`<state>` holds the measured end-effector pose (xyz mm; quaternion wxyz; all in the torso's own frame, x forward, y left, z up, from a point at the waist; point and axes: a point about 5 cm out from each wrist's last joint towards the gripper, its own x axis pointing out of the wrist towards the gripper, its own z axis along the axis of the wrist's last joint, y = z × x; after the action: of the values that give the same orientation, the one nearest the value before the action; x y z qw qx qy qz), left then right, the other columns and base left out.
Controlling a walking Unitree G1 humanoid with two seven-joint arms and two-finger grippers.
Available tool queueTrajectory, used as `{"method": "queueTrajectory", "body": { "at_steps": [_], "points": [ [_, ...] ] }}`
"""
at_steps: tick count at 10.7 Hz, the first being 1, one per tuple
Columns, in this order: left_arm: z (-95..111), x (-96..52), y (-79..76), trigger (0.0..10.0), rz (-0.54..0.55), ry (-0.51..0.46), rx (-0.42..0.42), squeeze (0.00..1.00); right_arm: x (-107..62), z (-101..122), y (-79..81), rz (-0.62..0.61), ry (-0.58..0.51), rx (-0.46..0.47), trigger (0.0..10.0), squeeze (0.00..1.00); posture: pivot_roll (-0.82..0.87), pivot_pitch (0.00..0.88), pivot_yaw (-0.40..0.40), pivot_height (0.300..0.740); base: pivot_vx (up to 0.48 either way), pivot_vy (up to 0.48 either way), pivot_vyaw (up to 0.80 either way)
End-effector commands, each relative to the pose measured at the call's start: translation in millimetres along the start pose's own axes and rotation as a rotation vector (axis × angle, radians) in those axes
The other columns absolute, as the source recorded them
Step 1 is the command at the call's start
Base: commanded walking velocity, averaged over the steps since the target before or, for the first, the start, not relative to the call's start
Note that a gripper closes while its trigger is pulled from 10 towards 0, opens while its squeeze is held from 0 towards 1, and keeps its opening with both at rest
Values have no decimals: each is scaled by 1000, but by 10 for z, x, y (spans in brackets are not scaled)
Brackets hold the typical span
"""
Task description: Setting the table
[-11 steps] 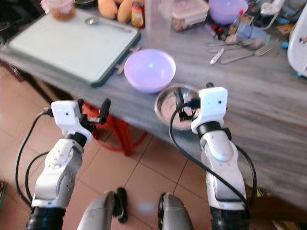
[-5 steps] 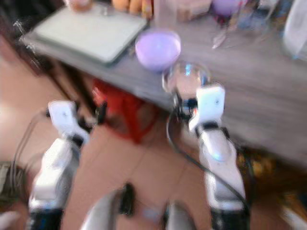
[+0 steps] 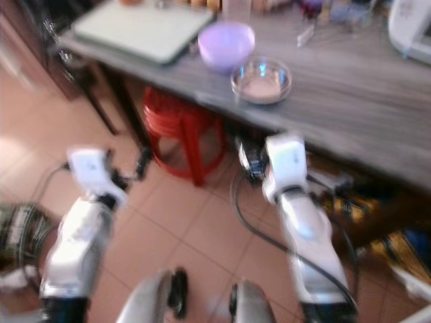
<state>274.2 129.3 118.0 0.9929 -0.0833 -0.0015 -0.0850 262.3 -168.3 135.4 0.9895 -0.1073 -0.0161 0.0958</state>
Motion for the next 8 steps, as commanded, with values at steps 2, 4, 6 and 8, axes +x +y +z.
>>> {"method": "queueTrajectory", "body": {
  "at_steps": [2, 4, 6, 8],
  "points": [
    [15, -27, 128, 10000, 37, 2, 43, 0, -84, 0, 76, 14, -29, -32, 10000, 0, -36, 151, 54, 740, -278, 0, 0],
    [-109, -122, 154, 10000, 26, 37, 53, 0, -257, -82, 59, -26, -2, -19, 10000, 0, -78, 116, 86, 740, 0, 0, 0],
    [-129, -107, 234, 10000, 61, 14, 82, 0, -220, -197, 40, -170, 28, 2, 10000, 0, -66, 22, 40, 740, 0, 0, 0],
    [-134, -44, 318, 10000, 124, -8, 88, 0, -86, -265, -30, -277, 13, 36, 10000, 0, -60, 0, 3, 740, 0, 0, 0]
  ]
}}
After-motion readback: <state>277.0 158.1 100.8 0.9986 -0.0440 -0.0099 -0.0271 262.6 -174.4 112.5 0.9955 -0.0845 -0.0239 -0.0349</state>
